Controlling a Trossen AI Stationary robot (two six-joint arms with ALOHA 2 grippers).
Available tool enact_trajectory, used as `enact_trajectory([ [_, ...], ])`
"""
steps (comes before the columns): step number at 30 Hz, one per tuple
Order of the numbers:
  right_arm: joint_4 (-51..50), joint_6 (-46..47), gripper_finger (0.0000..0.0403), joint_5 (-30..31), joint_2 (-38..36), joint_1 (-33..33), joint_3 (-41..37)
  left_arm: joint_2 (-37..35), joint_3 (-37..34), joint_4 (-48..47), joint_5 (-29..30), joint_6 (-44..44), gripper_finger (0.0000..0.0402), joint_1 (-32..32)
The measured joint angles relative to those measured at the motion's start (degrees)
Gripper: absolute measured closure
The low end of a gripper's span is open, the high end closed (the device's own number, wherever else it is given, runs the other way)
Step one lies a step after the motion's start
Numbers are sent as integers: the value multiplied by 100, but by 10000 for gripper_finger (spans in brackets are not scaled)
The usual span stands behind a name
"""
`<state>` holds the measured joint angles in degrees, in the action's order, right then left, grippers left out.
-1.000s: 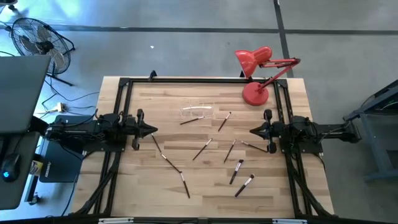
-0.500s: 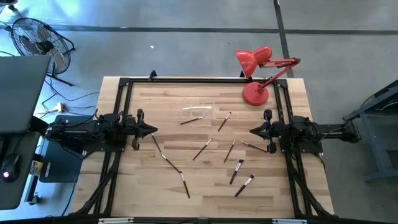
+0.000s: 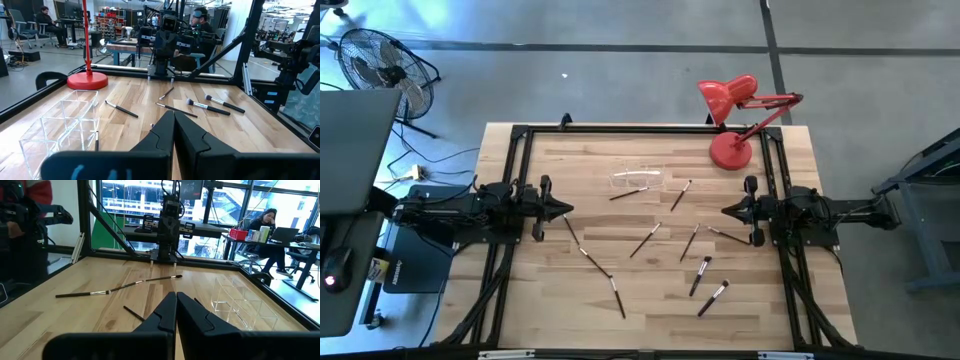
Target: Put items in baskets/containers
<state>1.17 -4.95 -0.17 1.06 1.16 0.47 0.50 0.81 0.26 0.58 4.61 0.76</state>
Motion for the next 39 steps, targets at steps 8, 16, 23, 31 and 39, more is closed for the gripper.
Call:
enact_trajectory([
  [8, 1, 0, 399, -1, 0, 0, 0, 1, 1, 1, 0, 1, 399, 0],
  [16, 0, 0, 396, 1, 0, 0, 0, -1, 1, 1, 0, 2, 399, 0],
  [23, 0, 0, 395, 0, 0, 1, 0, 0, -1, 1, -8, 48, 399, 2],
  [31, 0, 0, 396, -1, 0, -1, 0, 0, 0, 1, -291, 765, 399, 2],
  [39, 0, 0, 395, 0, 0, 1, 0, 541, 713, -211, -113, -265, 401, 2],
])
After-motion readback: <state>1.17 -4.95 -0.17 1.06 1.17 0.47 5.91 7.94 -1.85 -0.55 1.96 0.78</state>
